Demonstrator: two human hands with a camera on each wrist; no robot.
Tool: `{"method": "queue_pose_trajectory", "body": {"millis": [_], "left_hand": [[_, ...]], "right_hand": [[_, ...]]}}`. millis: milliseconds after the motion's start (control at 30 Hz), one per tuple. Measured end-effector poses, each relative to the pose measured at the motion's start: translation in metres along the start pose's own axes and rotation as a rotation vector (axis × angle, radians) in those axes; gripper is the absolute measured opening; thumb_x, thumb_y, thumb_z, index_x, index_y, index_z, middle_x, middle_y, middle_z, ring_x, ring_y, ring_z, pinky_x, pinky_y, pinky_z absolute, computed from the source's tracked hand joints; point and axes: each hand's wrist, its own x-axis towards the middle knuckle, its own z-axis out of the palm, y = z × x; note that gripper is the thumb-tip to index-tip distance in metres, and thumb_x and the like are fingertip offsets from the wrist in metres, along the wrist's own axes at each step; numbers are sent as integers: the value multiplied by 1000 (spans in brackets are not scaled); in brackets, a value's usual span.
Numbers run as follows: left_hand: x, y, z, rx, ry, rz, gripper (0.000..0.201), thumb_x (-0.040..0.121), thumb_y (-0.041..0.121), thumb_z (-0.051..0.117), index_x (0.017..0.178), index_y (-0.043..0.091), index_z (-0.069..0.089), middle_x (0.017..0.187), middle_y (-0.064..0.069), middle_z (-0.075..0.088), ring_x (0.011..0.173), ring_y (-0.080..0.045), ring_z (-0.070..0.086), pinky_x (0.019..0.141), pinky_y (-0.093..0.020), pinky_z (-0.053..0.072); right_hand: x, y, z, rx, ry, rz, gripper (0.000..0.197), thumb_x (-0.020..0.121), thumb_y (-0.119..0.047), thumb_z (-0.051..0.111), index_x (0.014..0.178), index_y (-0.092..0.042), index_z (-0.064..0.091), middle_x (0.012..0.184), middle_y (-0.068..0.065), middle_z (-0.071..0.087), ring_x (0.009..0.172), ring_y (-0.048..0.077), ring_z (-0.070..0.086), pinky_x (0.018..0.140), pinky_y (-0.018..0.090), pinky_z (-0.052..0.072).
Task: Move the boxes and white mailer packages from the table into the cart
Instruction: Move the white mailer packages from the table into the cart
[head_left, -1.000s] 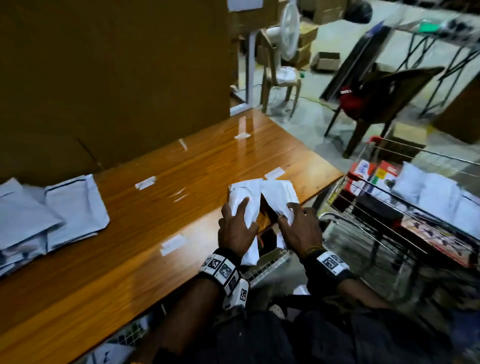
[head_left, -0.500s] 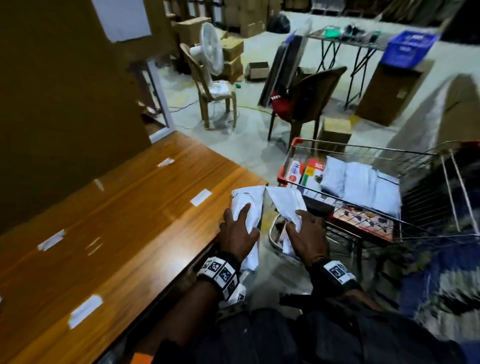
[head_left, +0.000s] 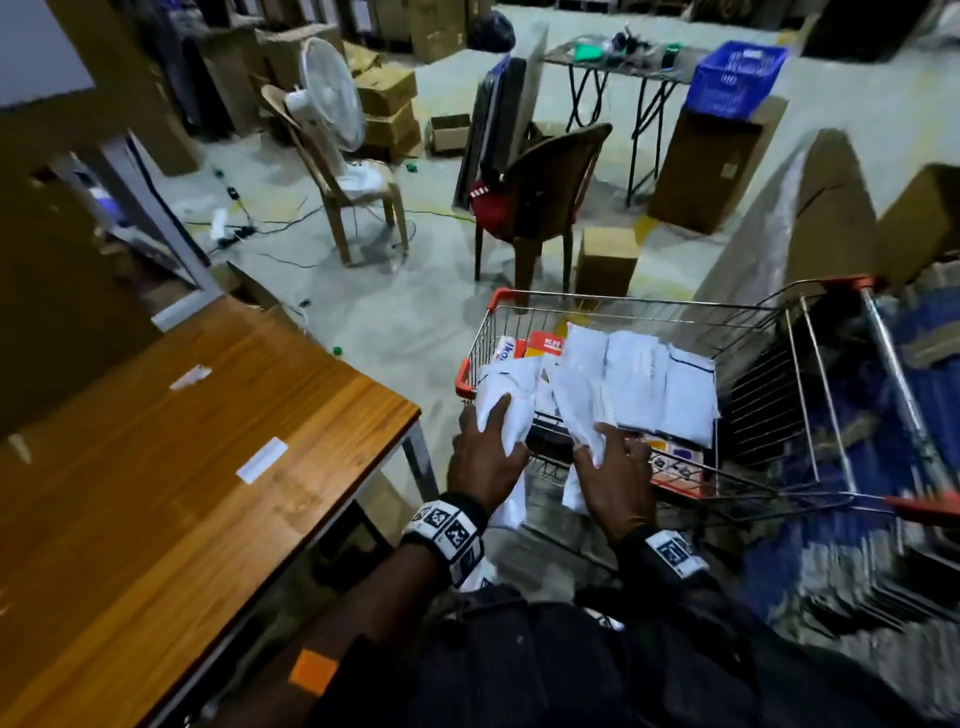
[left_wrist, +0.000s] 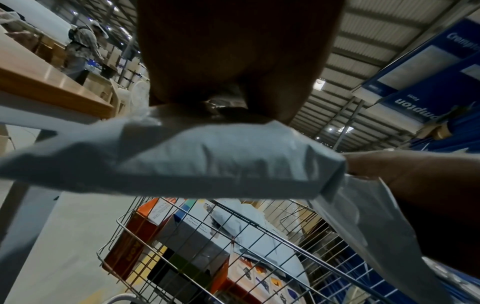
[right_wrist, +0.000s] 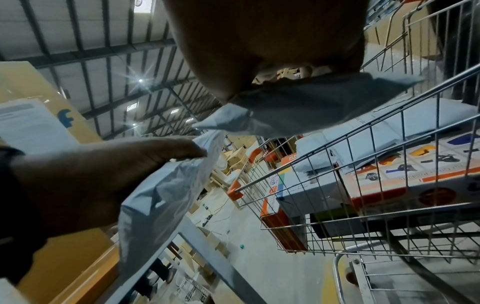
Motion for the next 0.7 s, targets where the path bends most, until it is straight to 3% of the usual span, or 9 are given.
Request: {"method": "queue_pose_trajectory", "body": {"millis": [133, 300, 400, 467, 567, 700], "left_hand": [[35, 6, 7, 53, -45, -37, 71, 91, 39, 56, 152, 38, 20, 156, -13, 15, 124, -44, 45, 102, -44, 39], [91, 10, 11, 54, -107, -60, 72, 91, 36, 56, 152, 36, 19, 159, -15, 5, 127, -46, 44, 104, -45, 39], [133, 15, 13, 39, -127, -79, 75, 90, 34, 58, 154, 30, 19, 153, -27, 19, 133, -42, 37, 106, -40, 35], [171, 17, 17, 58, -121, -81, 76, 86, 40, 56, 153, 30, 22, 146, -27, 31, 128, -42, 42, 103, -40, 38], [195, 17, 22, 79, -166, -101, 73, 90, 38, 55, 153, 31, 19, 148, -25, 26, 124, -43, 46, 101, -40, 39], [263, 8, 39, 108, -188, -70, 73, 89, 33, 56, 153, 29, 21, 147, -26, 28, 126, -44, 43, 101, -42, 39]], "right_hand": [[32, 4, 3, 35, -36, 66, 49, 90, -39, 57, 136, -24, 47, 131, 26, 42, 124, 39, 43, 104, 44, 39], [75, -1, 9, 17, -99, 152, 53, 91, -48, 52, 140, -29, 40, 136, 22, 36, 126, 40, 43, 106, 46, 38], [103, -9, 15, -24, -122, 171, 55, 92, -47, 49, 143, -29, 37, 135, 19, 34, 124, 41, 44, 105, 46, 38], [132, -15, 25, -62, -116, 183, 56, 92, -47, 49, 143, -28, 37, 133, 20, 34, 123, 43, 44, 105, 47, 37], [150, -20, 35, -103, -154, 190, 56, 93, -46, 48, 144, -28, 34, 135, 20, 31, 125, 43, 40, 105, 49, 36], [215, -38, 69, -146, -165, 226, 58, 94, -48, 47, 146, -30, 31, 139, 17, 27, 127, 41, 38, 105, 51, 37]]}}
